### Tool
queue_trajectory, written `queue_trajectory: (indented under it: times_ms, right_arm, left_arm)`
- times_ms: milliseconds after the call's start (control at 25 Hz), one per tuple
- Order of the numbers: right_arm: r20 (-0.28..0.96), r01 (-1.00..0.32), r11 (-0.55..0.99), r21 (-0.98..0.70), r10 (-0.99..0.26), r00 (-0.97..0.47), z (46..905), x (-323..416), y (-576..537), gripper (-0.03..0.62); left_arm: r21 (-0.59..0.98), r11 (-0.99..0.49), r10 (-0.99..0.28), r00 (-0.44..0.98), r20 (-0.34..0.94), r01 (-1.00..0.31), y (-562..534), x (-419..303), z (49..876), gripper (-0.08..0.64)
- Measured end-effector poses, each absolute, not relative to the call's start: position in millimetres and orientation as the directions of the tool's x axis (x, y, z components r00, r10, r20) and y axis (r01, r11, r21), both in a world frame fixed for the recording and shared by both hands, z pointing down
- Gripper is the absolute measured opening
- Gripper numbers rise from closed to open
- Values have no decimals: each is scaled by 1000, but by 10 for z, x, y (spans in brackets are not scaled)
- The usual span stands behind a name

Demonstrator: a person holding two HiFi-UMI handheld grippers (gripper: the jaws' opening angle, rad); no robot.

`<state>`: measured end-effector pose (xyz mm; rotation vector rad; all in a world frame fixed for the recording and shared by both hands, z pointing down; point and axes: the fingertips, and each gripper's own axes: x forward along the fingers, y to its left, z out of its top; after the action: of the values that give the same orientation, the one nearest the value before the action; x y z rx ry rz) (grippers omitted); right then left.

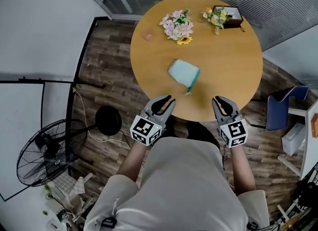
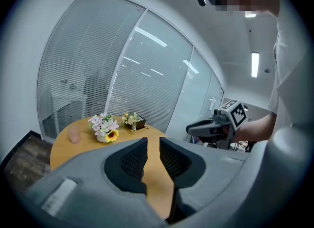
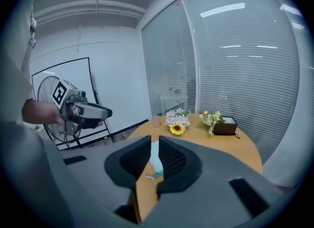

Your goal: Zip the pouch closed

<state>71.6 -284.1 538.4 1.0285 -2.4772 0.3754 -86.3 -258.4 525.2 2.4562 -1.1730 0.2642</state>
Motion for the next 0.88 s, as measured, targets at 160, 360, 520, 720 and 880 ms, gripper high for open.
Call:
queue_trajectory:
  times_ms: [160, 360, 520, 720, 880]
  right_arm:
    - [517, -672, 734, -101, -538, -665, 5673, 736, -2993, 48]
    - [563, -601, 786, -143, -435, -703, 6130, 692, -3094, 48]
    - [593, -541, 823, -176, -350, -725, 6505, 617, -3135, 48]
    - [625, -473, 851, -227, -245, -741, 6956, 524, -3181, 48]
    - [653, -436, 865, -250, -182, -735, 7332, 439, -3166, 49]
  left_arm:
    - [284, -519, -720, 591, 364, -806, -2680, -756, 5476, 72]
    - [272, -473, -724, 545, 422, -838, -2771, -659, 5883, 72]
    - [271, -446, -707, 521, 478, -853, -2798, -589, 6267, 72]
    - [284, -406, -676, 495, 546, -869, -2852, -499, 6704, 77]
    - [279, -402, -630, 485, 607, -872, -2838, -404, 7051, 83]
